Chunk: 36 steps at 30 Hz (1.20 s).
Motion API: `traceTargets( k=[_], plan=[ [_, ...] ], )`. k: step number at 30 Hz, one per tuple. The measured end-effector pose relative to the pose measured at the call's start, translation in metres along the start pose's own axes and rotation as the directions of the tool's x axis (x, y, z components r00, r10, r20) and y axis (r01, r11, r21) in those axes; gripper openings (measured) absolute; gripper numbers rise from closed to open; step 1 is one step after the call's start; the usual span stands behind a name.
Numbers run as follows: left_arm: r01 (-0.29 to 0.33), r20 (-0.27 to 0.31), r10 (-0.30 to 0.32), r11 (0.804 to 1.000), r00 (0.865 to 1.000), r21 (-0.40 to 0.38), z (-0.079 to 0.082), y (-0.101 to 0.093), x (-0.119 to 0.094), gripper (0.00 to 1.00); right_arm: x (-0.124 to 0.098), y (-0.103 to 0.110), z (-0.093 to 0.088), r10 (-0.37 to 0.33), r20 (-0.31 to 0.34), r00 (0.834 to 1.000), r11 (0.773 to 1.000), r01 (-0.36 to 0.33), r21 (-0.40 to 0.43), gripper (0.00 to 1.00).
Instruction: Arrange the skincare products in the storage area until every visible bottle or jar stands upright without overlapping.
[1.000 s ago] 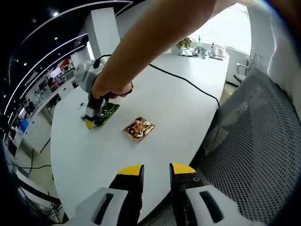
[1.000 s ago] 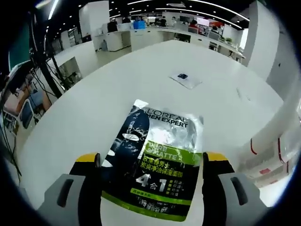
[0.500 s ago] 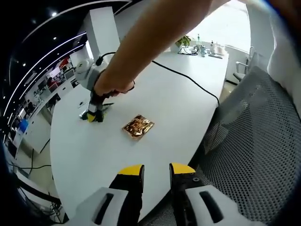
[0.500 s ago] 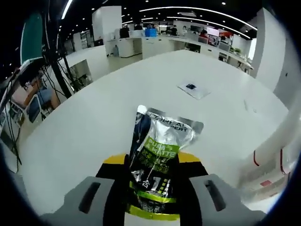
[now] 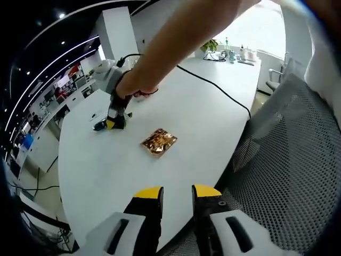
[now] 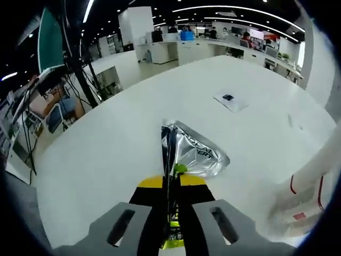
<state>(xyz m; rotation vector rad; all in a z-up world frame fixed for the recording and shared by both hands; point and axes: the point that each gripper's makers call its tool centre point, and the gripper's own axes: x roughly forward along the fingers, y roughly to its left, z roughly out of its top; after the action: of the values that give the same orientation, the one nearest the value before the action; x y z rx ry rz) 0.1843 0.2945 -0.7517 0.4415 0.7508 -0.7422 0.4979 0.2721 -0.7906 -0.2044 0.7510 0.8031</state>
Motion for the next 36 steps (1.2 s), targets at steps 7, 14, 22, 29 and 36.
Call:
traceTargets(
  k=[7,14,22,29,36],
  plan=[
    [0.011,-0.004,-0.011,1.000,1.000,0.002,0.000,-0.002,0.001,0.22,-0.067,0.026,0.012,0.037,0.147,0.988,0.999,-0.035,-0.020,0.04],
    [0.029,-0.011,-0.029,1.000,1.000,0.003,-0.001,-0.006,0.002,0.22,-0.144,0.087,-0.010,0.131,0.253,0.959,0.989,-0.144,0.033,0.04],
    [0.045,0.054,-0.045,0.999,0.998,-0.005,0.020,-0.012,-0.004,0.22,-0.197,0.136,-0.048,0.186,0.268,0.945,0.982,-0.190,-0.013,0.05],
    [0.112,0.045,-0.109,0.991,0.993,-0.072,0.017,-0.021,-0.002,0.22,-0.233,0.154,-0.060,0.180,0.313,0.932,0.981,-0.194,0.013,0.05],
    [0.302,0.141,-0.272,0.909,0.952,-0.287,0.039,-0.041,-0.014,0.23,-0.247,0.169,-0.069,0.207,0.331,0.921,0.976,-0.216,-0.011,0.06]
  ],
)
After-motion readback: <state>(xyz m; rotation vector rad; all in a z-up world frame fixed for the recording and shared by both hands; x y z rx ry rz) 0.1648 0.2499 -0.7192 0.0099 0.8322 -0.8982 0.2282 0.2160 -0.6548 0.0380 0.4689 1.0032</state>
